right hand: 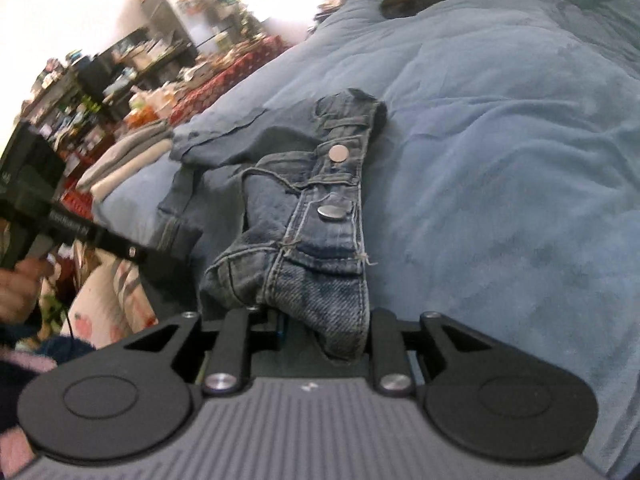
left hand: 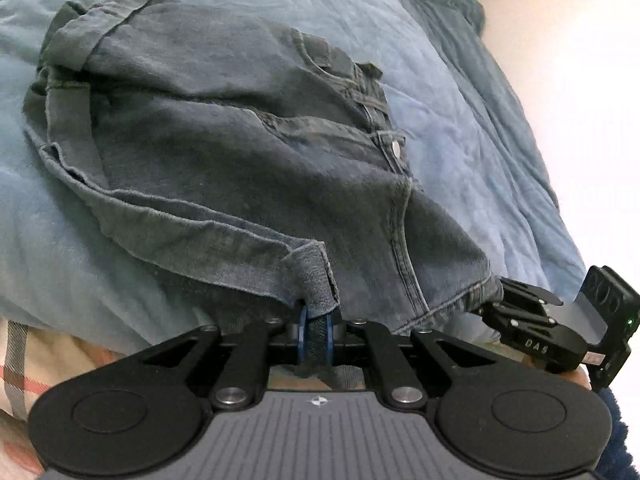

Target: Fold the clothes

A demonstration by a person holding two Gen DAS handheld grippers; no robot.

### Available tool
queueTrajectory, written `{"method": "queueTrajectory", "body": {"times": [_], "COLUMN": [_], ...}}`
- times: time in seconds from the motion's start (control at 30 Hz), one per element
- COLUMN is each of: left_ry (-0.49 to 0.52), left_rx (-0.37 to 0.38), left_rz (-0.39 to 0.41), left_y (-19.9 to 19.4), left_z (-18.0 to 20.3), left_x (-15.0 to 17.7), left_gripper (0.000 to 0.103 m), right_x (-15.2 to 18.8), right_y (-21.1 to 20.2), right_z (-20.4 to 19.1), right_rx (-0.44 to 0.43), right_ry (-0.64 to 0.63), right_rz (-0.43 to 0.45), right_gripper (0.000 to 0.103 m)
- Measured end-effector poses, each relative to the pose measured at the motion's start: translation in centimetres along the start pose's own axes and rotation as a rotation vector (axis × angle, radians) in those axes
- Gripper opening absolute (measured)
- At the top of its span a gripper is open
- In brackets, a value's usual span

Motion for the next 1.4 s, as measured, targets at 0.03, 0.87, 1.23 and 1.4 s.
{"method": "queueTrajectory", "body": {"times": [0.03, 0.87, 1.23, 1.4], "left_ry": [-0.005, 0.005, 0.055, 0.034], "left_rx": [0.003, 0.043, 0.067, 0.058], "left_rz": [0.001, 0.009, 0.062, 0.093], "left_y": [-0.1, -1.3, -5.2, -6.8], "left_z": [-0.2, 0.0, -0.8, -2.3], "left_x": [0.0, -0.5, 1.8, 2.1], "left_gripper": [0.007, 0.015, 0.022, 0.023], "right_x": [0.0, -0.1, 2.3, 1.8], "right_y": [-0.3, -7.8, -3.4, 1.3], "right_z": [0.0, -3.2, -9.0, -9.0], "right_rx": [-0.006, 0.245, 0.141, 0.198], "right_ry": [-0.019, -0.154, 0.129, 0.275], "right_rz": [-0.01, 0.099, 0.108, 0.136], "right_gripper": [0.024, 0.102, 0.099, 0.072]}}
Point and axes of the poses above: each gripper's, at about its wrist camera, not at the fingertips, and y roughly the way its jaws point, z to its right, x to its underside, the point moved 3 cm from there along y, roughly the way its jaws point, and after that the axes turned 5 degrees about x, right-handed, at the moved point
